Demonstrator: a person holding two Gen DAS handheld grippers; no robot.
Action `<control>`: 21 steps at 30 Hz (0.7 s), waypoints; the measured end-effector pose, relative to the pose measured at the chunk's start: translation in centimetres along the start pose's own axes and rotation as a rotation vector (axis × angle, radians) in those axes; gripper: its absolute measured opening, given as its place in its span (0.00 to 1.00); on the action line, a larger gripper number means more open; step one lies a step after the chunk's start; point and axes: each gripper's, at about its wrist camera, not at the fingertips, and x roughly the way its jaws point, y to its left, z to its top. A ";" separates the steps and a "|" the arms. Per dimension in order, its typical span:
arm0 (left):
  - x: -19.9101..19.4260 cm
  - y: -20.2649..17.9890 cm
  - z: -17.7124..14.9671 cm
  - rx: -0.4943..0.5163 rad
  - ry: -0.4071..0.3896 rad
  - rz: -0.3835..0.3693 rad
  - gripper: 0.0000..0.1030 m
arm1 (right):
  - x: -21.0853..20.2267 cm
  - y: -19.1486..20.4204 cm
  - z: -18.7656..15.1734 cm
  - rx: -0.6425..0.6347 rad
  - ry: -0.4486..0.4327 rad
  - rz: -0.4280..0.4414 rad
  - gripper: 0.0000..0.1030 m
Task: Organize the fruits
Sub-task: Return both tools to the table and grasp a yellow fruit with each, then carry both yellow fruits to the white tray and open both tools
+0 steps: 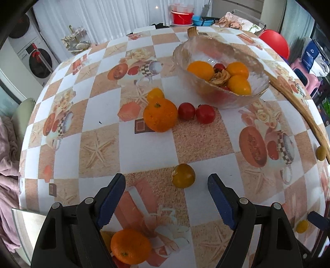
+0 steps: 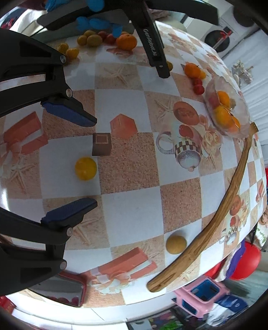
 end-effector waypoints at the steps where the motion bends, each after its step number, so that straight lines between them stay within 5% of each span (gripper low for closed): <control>1: 0.0 0.0 0.0 -0.006 -0.004 -0.003 0.80 | 0.1 0.3 0.0 -0.013 -0.001 -0.012 0.72; 8: -0.6 -1.1 -0.1 0.029 -0.008 -0.053 0.45 | -0.2 1.9 -0.4 -0.103 -0.015 -0.083 0.28; 11: -0.9 -1.6 -0.2 0.042 -0.005 -0.088 0.21 | -0.3 1.8 -0.4 -0.096 -0.012 -0.066 0.23; 21: -3.1 -0.2 -1.7 0.012 -0.013 -0.126 0.21 | -1.8 -0.8 -0.8 0.020 -0.007 0.130 0.23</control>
